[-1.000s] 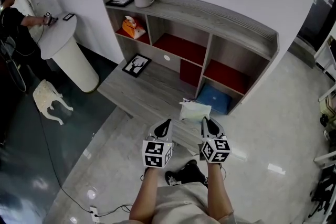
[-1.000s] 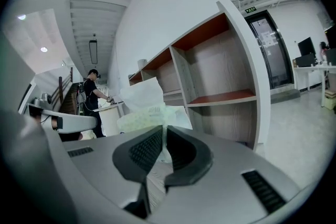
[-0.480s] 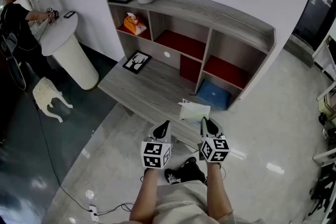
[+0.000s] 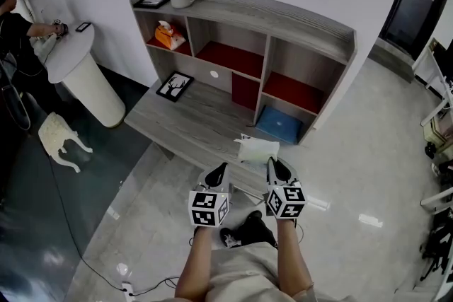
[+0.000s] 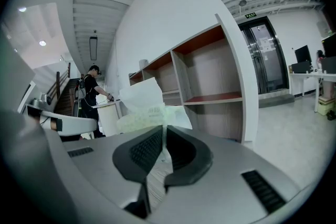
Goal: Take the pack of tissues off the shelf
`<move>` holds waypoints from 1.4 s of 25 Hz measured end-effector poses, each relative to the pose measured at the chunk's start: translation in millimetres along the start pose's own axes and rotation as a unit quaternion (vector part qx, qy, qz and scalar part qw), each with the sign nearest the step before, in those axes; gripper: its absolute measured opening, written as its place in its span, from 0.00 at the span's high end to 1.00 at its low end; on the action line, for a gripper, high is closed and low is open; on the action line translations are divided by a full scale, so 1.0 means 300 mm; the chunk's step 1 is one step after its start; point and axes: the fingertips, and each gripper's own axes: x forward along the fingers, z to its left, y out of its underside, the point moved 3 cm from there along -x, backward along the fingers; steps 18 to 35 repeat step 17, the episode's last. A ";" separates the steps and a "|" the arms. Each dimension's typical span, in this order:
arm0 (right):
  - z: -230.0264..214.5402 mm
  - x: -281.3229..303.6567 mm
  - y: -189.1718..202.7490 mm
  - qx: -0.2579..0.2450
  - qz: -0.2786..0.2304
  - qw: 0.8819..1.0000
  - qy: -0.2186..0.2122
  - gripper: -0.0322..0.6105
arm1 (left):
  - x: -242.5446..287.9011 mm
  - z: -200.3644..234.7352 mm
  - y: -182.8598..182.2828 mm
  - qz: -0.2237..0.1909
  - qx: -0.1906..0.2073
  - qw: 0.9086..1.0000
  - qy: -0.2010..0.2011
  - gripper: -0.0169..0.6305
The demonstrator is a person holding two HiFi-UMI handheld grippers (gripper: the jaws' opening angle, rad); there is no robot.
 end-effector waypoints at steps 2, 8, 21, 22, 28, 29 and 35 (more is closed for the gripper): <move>-0.002 -0.003 -0.007 0.000 -0.003 1.000 0.001 0.90 | 0.004 -0.008 0.001 0.002 0.004 1.000 0.002 0.96; 0.013 0.012 -0.007 0.013 -0.004 1.000 0.000 0.90 | 0.012 0.004 -0.001 0.001 -0.001 1.000 0.004 0.96; 0.032 0.048 -0.008 0.007 0.001 1.000 -0.004 0.90 | 0.011 0.048 -0.008 0.002 0.001 1.000 0.000 0.96; 0.032 0.048 -0.008 0.007 0.001 1.000 -0.004 0.90 | 0.011 0.048 -0.008 0.002 0.001 1.000 0.000 0.96; 0.032 0.048 -0.008 0.007 0.001 1.000 -0.004 0.90 | 0.011 0.048 -0.008 0.002 0.001 1.000 0.000 0.96; 0.032 0.048 -0.008 0.007 0.001 1.000 -0.004 0.90 | 0.011 0.048 -0.008 0.002 0.001 1.000 0.000 0.96; 0.032 0.048 -0.008 0.007 0.001 1.000 -0.004 0.90 | 0.011 0.048 -0.008 0.002 0.001 1.000 0.000 0.96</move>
